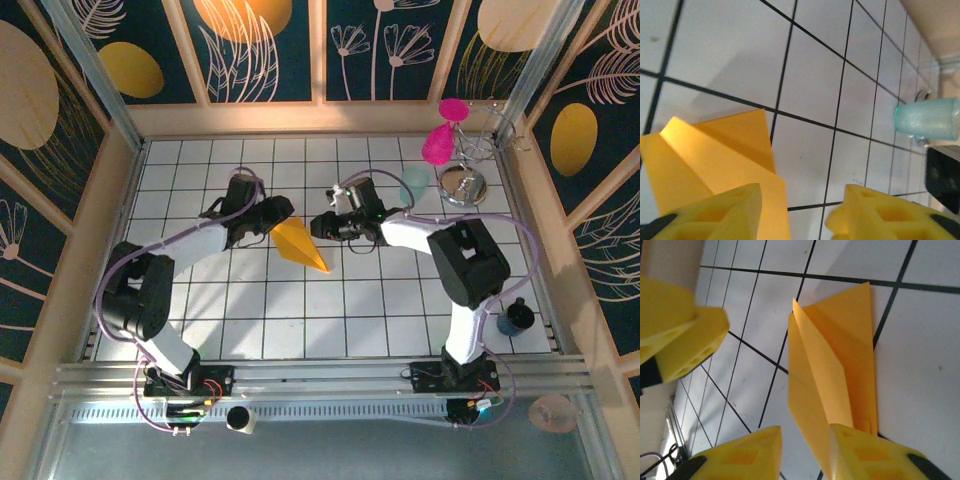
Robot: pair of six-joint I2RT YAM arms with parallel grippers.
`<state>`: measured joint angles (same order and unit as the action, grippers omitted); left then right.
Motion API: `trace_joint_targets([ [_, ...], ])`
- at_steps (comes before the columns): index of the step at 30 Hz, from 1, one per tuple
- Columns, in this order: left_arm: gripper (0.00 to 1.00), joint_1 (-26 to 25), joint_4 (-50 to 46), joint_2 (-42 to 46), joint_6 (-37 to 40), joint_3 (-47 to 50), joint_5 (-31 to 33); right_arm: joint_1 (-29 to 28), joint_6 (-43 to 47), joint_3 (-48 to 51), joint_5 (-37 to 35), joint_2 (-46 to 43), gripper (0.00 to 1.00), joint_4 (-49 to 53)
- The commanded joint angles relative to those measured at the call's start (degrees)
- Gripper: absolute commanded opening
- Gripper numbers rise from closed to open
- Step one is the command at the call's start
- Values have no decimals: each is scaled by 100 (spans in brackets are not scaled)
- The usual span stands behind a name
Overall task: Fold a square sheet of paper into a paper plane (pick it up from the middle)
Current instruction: Fourth fold the wing at the center of the table, then turn over the paper at the center of the table.
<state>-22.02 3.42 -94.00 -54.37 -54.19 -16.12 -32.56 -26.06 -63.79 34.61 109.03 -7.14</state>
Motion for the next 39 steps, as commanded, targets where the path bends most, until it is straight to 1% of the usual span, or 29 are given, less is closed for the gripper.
trace_joint_targets([
  [1, 53, 169, 695, 177, -539, 667, -211, 35, 155, -356, 210, 379, 35, -51],
  [5, 56, 240, 1219, 363, -807, 1165, -400, 38, 468, -684, 348, 710, 37, 159],
  [11, 57, 242, 1231, 348, -830, 1287, -427, 38, 635, -1013, 572, 1056, 36, 254],
  [21, 58, 242, 1222, 242, -802, 1227, -480, 31, 765, -1146, 599, 1313, 34, 369],
  [24, 58, 243, 1231, 241, -795, 1227, -507, 38, 790, -1143, 666, 1318, 27, 337],
  [26, 58, 242, 1245, 250, -786, 1233, -513, 38, 803, -1136, 703, 1307, 19, 302],
  [28, 58, 242, 1265, 280, -764, 1240, -537, 39, 795, -1120, 698, 1257, 8, 217],
  [30, 58, 242, 1330, 373, -702, 1248, -566, 64, 684, -1031, 674, 1120, 3, 24],
  [35, 59, 242, 1688, 868, -436, 1339, -695, 84, 12, -692, 1003, 550, 0, -946],
  [36, 59, 242, 1817, 968, -409, 1358, -772, 246, -142, -652, 1074, 417, 0, -1135],
  [39, 62, 241, 2300, 1217, -485, 1465, -995, 326, -620, -558, 1221, 117, 0, -1636],
])
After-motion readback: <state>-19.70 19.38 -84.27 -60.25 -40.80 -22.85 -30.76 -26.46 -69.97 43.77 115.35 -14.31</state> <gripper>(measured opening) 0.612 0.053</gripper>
